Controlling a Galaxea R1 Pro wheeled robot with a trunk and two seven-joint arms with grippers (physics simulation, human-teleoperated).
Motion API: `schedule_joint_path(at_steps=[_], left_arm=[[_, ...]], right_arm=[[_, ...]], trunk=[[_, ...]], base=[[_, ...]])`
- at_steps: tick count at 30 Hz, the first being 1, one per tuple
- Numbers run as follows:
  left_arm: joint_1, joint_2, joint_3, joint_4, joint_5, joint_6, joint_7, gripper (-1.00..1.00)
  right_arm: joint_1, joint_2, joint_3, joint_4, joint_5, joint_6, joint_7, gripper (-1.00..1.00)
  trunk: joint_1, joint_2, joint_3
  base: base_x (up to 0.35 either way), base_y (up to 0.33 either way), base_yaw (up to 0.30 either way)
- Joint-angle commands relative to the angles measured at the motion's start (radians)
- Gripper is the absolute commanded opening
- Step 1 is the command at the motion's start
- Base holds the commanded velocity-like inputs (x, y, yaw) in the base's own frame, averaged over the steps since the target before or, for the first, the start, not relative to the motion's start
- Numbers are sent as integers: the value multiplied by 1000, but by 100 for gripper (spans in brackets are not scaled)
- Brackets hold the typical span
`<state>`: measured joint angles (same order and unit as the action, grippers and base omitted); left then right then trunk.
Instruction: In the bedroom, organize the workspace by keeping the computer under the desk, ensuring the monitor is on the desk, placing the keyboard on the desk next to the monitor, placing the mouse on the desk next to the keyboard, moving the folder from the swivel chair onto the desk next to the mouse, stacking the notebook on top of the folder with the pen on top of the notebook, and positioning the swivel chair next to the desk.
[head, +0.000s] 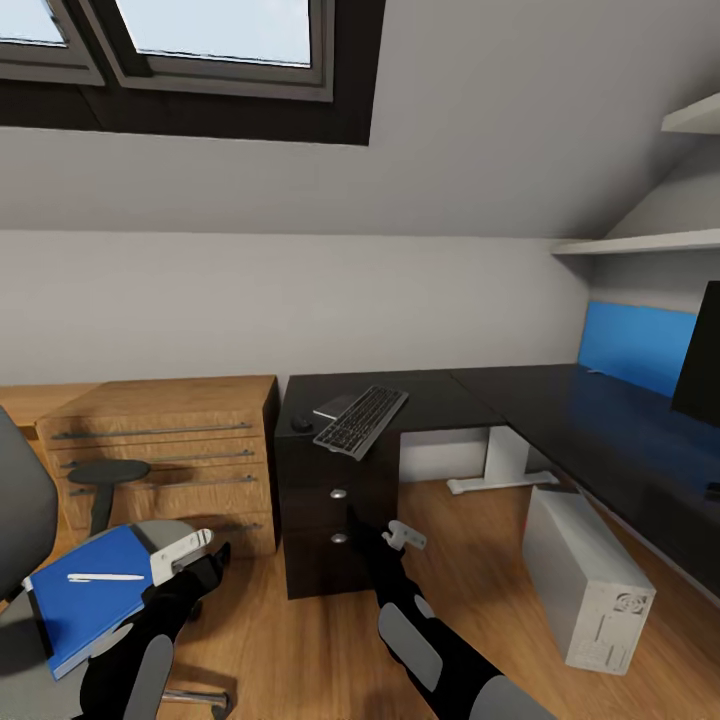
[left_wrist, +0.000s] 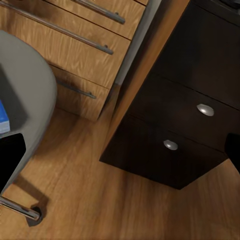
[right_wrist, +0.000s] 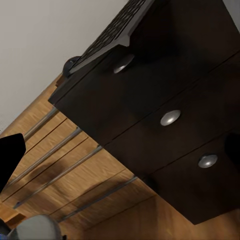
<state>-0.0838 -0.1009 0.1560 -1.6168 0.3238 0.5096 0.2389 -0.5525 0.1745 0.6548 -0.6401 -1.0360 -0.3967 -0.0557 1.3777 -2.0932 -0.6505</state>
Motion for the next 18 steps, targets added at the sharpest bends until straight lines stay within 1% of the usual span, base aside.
schedule_joint_path(at_steps=[1,3,6,9,12,18], left_arm=[[-1,0,0,-2,11,4,7,100],[-1,1,0,-2,11,4,7,100],[-1,1,1,-2,10,4,7,100],[-1,1,0,-1,9,4,7,100],[-1,0,0,2,8,4,7,100],[0,1,0,3,8,4,7,100]], right_arm=[[-1,0,5,0,-4,-6,-6,100],[-1,0,5,0,-4,-6,-6,100],[-1,0,3,0,-4,-7,-6,100],[-1,0,3,0,-4,-7,-6,100],[-1,0,3,0,-4,-8,-6,100],[-1,0,3,0,-4,-9,-6,100]], trunk=[[0,-1,-1],[0,-1,-1],[0,-1,-1],[0,-1,-1],[0,-1,-1],[0,-1,-1]], base=[[0,0,0],[0,0,0],[142,101,0],[265,143,0],[246,56,0],[62,10,0]])
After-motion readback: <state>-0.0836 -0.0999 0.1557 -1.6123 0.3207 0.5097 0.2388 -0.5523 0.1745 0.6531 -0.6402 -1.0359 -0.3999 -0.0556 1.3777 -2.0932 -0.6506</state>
